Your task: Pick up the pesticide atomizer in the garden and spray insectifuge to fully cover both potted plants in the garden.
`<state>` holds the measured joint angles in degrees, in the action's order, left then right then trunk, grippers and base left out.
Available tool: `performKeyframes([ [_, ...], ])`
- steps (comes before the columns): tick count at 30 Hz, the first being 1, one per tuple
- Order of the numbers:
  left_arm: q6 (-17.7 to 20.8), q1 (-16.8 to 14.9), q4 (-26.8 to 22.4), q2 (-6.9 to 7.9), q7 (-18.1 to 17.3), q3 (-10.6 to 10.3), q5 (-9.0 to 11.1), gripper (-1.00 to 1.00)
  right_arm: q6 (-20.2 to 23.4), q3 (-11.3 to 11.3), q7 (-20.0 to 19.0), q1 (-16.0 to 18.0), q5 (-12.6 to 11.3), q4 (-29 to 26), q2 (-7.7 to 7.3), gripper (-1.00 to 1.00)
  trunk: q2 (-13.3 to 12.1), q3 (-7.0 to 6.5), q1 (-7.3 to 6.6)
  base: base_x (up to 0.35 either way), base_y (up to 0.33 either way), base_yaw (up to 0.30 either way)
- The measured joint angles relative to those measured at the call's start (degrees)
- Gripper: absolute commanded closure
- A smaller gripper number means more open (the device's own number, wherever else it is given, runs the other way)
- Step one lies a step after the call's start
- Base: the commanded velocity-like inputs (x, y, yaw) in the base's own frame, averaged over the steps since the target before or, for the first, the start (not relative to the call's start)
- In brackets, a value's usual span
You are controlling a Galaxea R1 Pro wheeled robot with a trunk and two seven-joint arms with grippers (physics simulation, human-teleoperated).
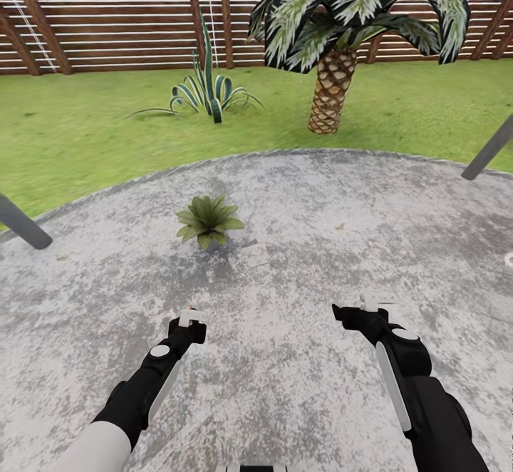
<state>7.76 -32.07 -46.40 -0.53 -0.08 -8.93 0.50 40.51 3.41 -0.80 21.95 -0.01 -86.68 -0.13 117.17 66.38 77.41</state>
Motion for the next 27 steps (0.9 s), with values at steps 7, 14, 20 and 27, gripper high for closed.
performKeyframes([
  [7, 0.00, 0.00, 0.00, 0.00, -0.01, -0.01, -0.02, 1.00, -0.02, 0.00, 0.00, 0.00, 0.00, 0.00, 0.00, -1.00, -2.81, -1.26, -1.54, 0.000, 0.000, 0.000],
  [14, 0.00, 0.00, 0.00, 0.00, 0.00, -0.01, -0.02, 1.00, -0.01, 0.00, 0.00, 0.00, 0.00, 0.00, 0.00, -1.00, -5.62, -2.51, -3.08, 0.000, 0.000, 0.000],
  [20, 0.00, 0.00, 0.00, 0.00, 0.00, -0.01, -0.07, 1.00, -0.02, 0.02, 0.00, 0.00, 0.00, 0.00, -0.02, -1.00, -8.02, -3.59, -4.39, 0.000, 0.000, 0.000],
  [27, 0.00, 0.00, 0.00, 0.00, 0.00, -0.10, -0.19, 1.00, -0.02, 0.04, 0.00, 0.00, 0.00, -0.04, -0.02, -1.00, -9.64, -4.31, -5.28, 0.000, 0.000, 0.000],
])
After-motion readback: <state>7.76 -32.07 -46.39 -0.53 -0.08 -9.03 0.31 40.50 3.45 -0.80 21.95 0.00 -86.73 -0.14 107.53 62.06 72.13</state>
